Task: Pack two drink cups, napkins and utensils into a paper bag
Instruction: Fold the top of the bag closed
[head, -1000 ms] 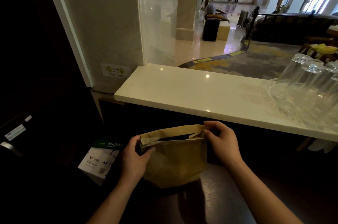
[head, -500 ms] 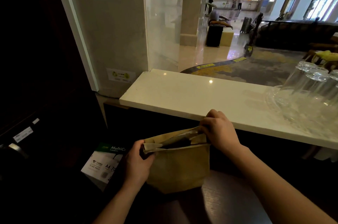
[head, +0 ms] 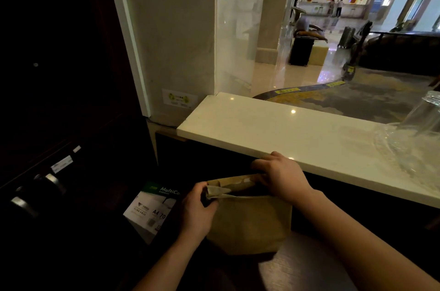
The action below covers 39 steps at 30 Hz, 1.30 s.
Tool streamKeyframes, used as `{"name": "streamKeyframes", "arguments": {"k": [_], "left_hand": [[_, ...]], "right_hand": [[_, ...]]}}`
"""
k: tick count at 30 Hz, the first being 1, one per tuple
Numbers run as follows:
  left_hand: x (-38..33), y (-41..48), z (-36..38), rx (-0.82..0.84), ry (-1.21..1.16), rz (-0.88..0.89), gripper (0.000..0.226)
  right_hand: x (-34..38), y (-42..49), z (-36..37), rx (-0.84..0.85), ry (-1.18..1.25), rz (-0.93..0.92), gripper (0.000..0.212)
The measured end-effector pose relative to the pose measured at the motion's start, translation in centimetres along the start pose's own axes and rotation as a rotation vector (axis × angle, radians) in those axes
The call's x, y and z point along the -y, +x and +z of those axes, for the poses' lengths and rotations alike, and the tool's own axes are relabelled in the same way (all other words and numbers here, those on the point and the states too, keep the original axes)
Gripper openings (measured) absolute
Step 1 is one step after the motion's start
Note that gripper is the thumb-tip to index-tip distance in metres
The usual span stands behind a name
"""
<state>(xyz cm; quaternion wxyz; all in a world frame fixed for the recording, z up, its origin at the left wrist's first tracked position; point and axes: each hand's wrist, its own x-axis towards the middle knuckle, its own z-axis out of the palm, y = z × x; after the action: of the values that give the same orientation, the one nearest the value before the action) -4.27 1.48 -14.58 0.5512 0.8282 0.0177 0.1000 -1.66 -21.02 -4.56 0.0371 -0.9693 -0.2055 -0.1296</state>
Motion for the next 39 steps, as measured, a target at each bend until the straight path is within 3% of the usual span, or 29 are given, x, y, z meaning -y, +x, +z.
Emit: {"name": "streamKeyframes", "arguments": {"k": [4,12,19,22,26,28,30,33,35,39], "left_hand": [[0.0,0.0,-0.1,0.005,0.009,-0.009,0.039],[0.3,0.1,-0.6,0.002,0.013,-0.006,0.033],[0.4,0.8,-0.8,0.005,-0.064,0.0,0.025],[0.6,1.1,-0.7,0.01,-0.074,0.0,0.02],[0.7,1.1,-0.5,0.01,-0.089,0.013,0.029],[1.0,1.1,-0.4,0.014,-0.09,0.014,0.029],[1.3,1.2,-0.3,0.017,-0.086,0.024,0.027],[1.4,1.5,-0.3,0.022,-0.053,0.05,0.028],[1.4,1.5,-0.3,0.029,-0.047,0.062,0.035],[1.7,1.5,-0.7,0.042,-0.044,0.057,0.039]], "right_hand": [[2.1,1.7,-0.2,0.032,0.049,-0.099,0.022],[2.9,3.7,0.8,0.179,0.145,0.145,0.021],[1.9,1.5,-0.6,0.09,0.262,0.149,0.024],[0.8,-1.2,-1.6,-0.087,0.288,0.16,0.019],[-0.3,-7.3,-0.3,-0.425,0.495,0.488,0.005],[-0.4,-10.3,2.0,-0.491,0.659,0.702,0.011],[-0.5,-11.7,4.0,-0.419,0.798,0.804,0.024],[-0.7,-11.2,5.4,-0.277,0.997,0.804,0.045],[-0.8,-10.0,5.7,-0.286,1.125,0.796,0.036],[-1.5,-8.0,6.4,-0.344,1.126,0.855,0.013]]}}
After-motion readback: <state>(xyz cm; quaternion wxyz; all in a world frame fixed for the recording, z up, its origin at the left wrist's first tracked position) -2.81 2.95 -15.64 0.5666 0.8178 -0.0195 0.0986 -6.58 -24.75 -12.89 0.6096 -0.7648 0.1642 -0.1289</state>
